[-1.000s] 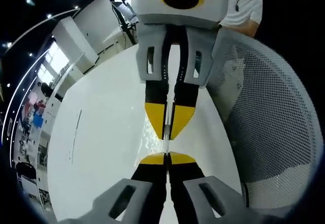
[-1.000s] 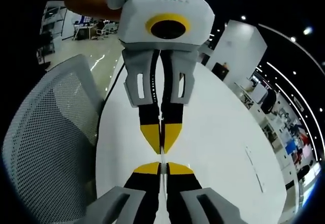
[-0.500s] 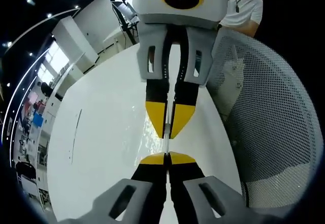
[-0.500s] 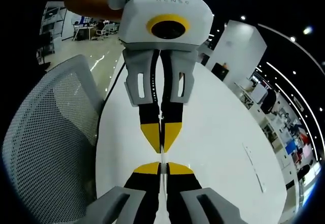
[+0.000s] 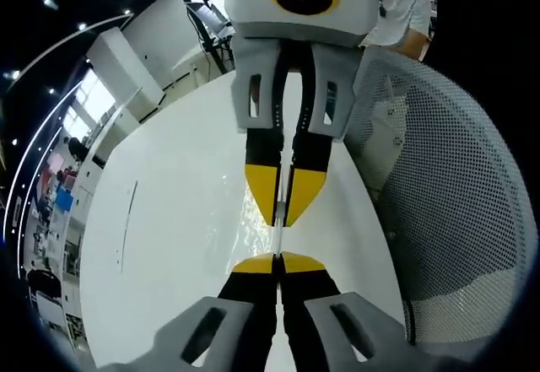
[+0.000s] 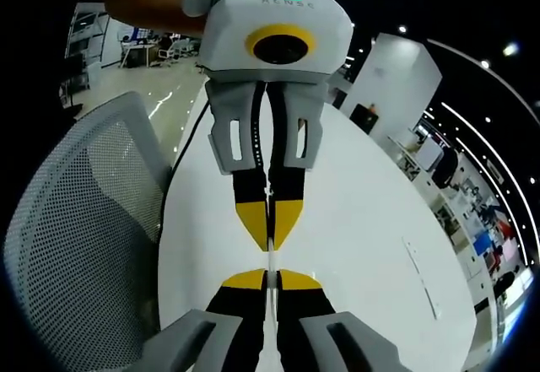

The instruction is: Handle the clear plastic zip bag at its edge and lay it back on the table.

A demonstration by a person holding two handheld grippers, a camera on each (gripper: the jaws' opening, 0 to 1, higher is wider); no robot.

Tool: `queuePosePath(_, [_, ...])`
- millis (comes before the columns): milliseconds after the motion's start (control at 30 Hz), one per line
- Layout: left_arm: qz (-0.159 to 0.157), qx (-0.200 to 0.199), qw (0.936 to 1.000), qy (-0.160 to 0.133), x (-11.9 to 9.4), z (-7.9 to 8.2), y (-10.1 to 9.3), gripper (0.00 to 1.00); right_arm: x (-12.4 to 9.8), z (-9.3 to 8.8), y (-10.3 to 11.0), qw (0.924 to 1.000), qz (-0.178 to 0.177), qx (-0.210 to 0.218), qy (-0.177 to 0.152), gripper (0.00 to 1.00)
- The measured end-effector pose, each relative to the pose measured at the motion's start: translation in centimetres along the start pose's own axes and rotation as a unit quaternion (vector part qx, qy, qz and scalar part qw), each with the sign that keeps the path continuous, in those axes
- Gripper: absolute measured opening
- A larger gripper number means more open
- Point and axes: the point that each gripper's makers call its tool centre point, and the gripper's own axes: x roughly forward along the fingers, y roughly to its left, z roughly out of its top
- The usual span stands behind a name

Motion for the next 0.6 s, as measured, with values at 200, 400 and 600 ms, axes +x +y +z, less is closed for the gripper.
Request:
queuePosePath(200, [0.001, 0.000, 1.0000, 0.002, -0.06, -0.22, 0.04, 0.00, -0.05, -0.09, -0.01, 1.0000, -0.001, 0.000, 0.002, 0.00])
queuePosePath(400, [0.005, -0.001, 1.0000, 0.002, -0.19, -0.31, 0.17, 0.00, -0.15, -0.07, -0.12, 1.0000, -0.002, 0.001, 0.003, 0.00])
queuePosePath(600, [0.004, -0.003, 1.0000, 0.002, -0.28, -0.32, 0.07, 0.00, -0.18, -0.18, -0.05, 1.0000, -0.002, 0.002, 0.003, 0.00])
